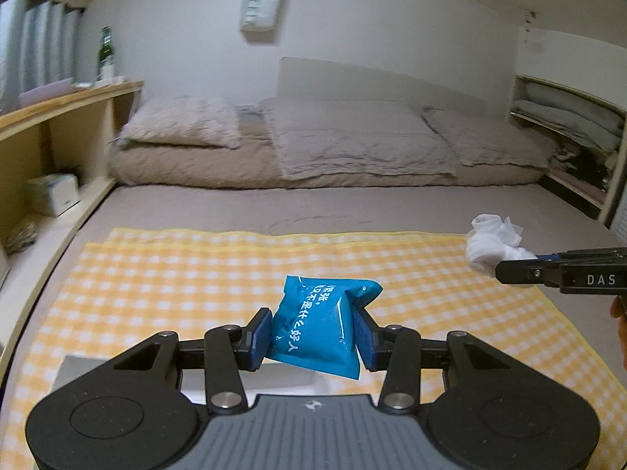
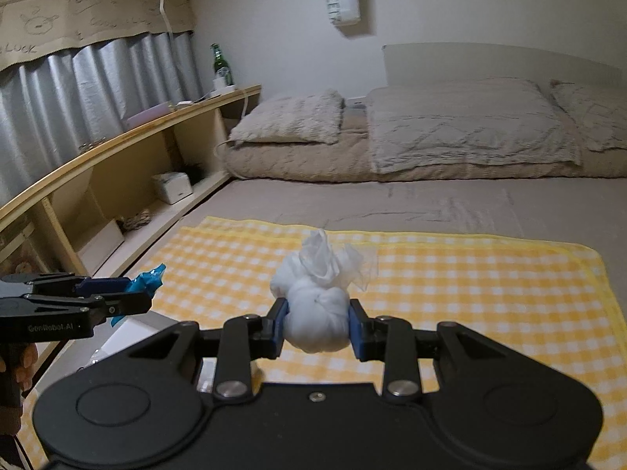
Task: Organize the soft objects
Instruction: 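Lift and carry the plush and blue packet over the white box with both tools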
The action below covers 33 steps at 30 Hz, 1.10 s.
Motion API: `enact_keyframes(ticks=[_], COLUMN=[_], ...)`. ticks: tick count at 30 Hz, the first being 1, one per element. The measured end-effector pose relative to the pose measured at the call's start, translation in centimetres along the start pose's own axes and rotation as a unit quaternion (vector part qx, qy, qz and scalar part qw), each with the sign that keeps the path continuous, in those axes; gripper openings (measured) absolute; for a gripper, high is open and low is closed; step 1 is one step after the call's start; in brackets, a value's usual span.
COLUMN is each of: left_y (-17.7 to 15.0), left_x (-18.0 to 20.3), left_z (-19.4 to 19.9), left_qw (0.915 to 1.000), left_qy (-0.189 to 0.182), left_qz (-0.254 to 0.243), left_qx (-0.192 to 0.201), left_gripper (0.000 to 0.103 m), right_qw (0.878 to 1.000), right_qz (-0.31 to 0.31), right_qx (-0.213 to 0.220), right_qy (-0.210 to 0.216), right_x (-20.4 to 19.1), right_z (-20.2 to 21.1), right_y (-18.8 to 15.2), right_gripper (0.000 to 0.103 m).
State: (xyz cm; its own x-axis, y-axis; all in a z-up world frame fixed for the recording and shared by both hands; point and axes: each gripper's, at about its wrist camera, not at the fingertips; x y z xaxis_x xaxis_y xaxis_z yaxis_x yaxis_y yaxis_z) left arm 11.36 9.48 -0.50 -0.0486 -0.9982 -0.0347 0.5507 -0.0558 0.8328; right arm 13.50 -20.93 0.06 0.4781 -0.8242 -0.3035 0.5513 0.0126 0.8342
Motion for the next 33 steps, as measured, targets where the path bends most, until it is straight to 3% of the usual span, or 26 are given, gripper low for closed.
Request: enact_keyframes(ticks=[15,33], left_y=[-3.5,-6.1], left_x=[-9.4,-15.2], left_z=[-1.1,-7.1], left_qw=[0.9960,0.9848], left_qy=[0.068,0.137], left_qz=[0.030,0.002], left_qx=[-0.049,-0.107], left_gripper=[0.046,0.046], right_qw=[0.998,0.984], right_qz=[0.019,0.027], right_qx=[-0.029,-0.102], right_qy=[0.058,0.146], right_x=[-6.1,-13.3], right_z=[-6.8,-15.7], right_y=[0.5,-1.4], right_gripper=[0.033,0.033])
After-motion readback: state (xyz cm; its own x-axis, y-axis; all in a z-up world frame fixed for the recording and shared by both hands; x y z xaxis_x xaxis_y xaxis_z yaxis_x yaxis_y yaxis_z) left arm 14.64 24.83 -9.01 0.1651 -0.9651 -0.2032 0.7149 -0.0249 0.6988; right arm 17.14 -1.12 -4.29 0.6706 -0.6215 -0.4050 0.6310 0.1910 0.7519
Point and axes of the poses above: each gripper's, at about its wrist camera, not at the fingertips, and z roughly against the way its jaws point, x to its right, y to its top, and after that the axes turned 10 degrees about y, right-handed
